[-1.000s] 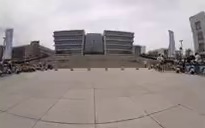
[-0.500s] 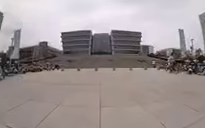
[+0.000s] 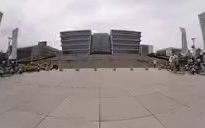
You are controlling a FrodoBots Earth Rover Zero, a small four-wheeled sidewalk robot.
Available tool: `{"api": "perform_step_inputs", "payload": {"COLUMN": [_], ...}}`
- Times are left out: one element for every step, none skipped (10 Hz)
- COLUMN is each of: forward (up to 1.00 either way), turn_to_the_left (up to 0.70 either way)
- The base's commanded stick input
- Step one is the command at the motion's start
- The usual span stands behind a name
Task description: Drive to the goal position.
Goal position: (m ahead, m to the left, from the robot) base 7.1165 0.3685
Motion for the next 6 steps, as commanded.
{"api": "perform_step_inputs", "payload": {"forward": [0.70,0.70,0.70,0.70,0.70,0.70], "turn_to_the_left": [0.02,0.02,0.02,0.02,0.02,0.02]}}
